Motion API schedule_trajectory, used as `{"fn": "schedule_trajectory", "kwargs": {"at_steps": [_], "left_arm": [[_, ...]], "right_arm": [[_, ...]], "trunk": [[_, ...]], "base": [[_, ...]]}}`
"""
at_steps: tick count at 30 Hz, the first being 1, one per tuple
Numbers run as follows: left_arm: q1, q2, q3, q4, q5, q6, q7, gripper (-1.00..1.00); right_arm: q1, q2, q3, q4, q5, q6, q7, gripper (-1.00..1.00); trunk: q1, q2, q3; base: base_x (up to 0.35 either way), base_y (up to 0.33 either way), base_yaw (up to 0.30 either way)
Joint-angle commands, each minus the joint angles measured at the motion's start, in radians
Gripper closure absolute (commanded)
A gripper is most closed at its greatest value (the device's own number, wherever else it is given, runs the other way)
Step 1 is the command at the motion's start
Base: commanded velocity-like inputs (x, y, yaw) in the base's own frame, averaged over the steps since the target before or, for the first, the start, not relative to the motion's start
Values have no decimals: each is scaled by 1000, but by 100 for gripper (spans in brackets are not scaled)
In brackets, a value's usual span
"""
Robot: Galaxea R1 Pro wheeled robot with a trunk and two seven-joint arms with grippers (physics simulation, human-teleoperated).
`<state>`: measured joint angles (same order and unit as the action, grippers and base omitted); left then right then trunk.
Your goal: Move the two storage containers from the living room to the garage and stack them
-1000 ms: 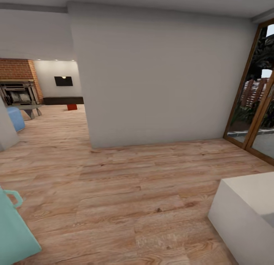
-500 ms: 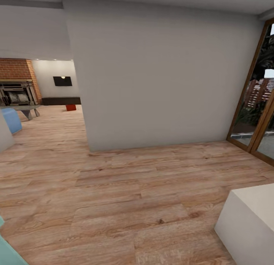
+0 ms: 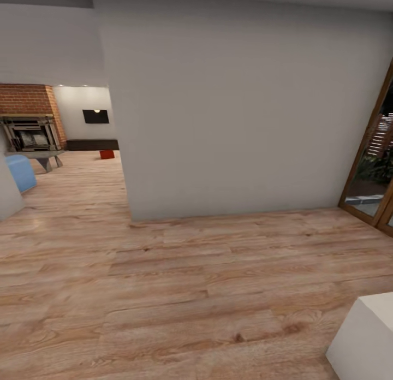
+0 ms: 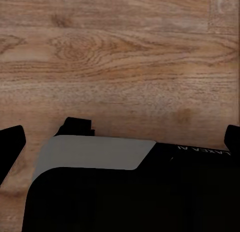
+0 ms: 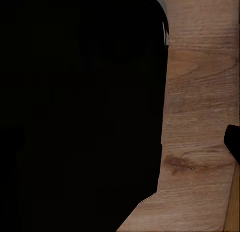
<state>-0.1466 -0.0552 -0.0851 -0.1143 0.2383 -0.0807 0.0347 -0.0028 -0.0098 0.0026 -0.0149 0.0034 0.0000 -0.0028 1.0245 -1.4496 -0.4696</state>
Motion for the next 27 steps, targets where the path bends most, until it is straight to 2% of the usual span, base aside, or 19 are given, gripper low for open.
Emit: {"fn": "schedule_trajectory", "kwargs": {"at_steps": [1, 7, 15, 27], "left_arm": [[-1, 0, -9, 1, 9, -4, 4, -100], [-1, 0, -8, 1, 9, -4, 4, -100], [0, 0, -9, 1, 9, -4, 4, -100], [0, 0, -8, 1, 9, -4, 4, -100]], "right_arm": [[0, 1, 0, 0, 0, 0, 0, -100], [0, 2, 0, 0, -2, 0, -1, -100], [0, 0, 0, 0, -2, 0, -1, -100], [0, 0, 0, 0, -2, 0, -2, -100]], "trunk": [[1, 0, -1], [1, 0, -1], [1, 0, 1], [1, 0, 1]], "base": [[315, 0, 5], [315, 0, 25], [315, 0, 144], [313, 0, 27]]}}
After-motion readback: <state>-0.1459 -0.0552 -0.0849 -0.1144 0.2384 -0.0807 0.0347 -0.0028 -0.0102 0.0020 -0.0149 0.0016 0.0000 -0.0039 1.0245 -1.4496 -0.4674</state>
